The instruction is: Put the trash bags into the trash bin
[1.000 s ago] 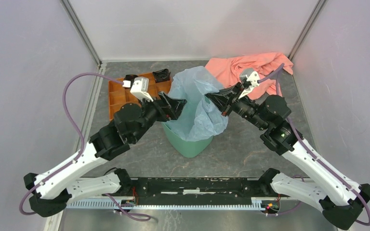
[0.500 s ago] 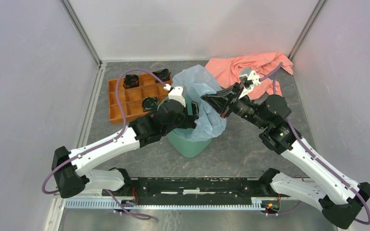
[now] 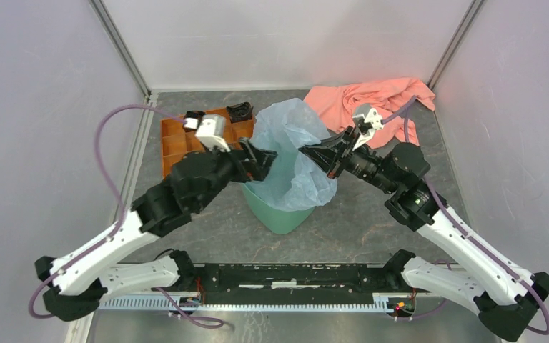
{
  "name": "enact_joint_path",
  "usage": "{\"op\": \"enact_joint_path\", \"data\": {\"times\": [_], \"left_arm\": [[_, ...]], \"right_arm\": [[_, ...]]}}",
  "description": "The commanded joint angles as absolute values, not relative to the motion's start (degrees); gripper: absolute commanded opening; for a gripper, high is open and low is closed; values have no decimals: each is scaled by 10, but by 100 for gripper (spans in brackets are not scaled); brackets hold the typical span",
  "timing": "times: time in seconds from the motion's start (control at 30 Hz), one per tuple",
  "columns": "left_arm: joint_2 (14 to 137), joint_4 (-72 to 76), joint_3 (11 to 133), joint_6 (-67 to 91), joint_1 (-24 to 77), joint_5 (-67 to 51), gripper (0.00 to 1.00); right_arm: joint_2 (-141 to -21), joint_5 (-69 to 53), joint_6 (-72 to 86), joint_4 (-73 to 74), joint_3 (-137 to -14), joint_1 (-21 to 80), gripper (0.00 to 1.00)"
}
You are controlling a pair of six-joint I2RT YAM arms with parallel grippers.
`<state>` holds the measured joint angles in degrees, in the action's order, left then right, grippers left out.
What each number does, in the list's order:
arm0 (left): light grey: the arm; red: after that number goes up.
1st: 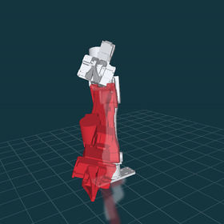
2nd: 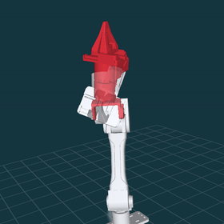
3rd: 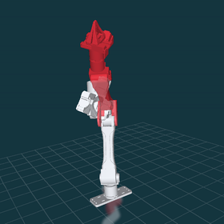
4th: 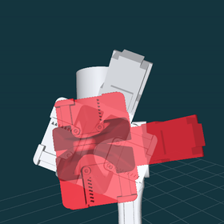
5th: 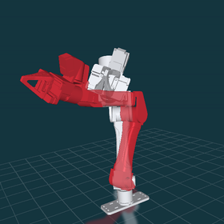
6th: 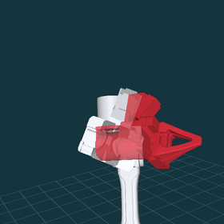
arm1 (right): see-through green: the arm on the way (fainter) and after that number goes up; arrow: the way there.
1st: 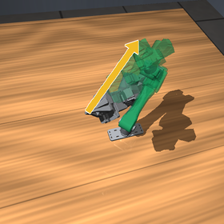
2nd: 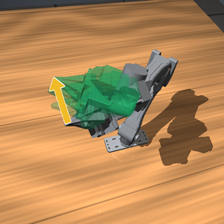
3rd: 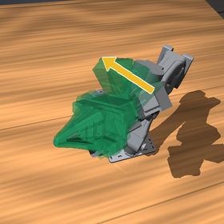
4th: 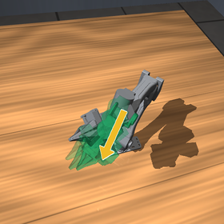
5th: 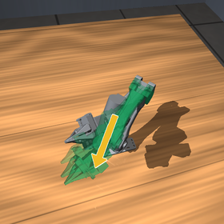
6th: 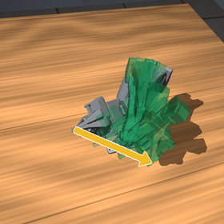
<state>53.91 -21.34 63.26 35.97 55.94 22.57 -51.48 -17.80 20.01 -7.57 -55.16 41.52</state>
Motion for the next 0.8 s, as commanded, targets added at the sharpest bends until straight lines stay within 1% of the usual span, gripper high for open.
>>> {"op": "enact_joint_path", "data": {"times": [0.0, 0.13, 0.23, 0.33, 0.47, 0.53, 0.67, 0.77], "left_arm": [[499, -199, 627, 326, 557, 318, 97], [496, -164, 630, 298, 557, 347, 97], [513, -144, 648, 286, 557, 315, 99], [534, -144, 660, 284, 558, 293, 99], [531, -164, 664, 297, 557, 325, 98], [513, -163, 649, 309, 557, 336, 98], [462, -144, 608, 327, 557, 368, 98], [445, -139, 601, 322, 557, 386, 98]], "right_arm": [[-529, -185, 180, -59, -588, 416, 0], [-559, -191, 181, -76, -585, 416, 0], [-599, -210, 211, -123, -574, 418, 0], [-638, -204, 233, -145, -558, 426, 0], [-678, -187, 232, -135, -548, 460, 0], [-701, -143, 201, -82, -570, 483, 0], [-746, -7, 116, 19, -605, 533, 0], [-784, 28, 102, 58, -615, 544, 0]]}}
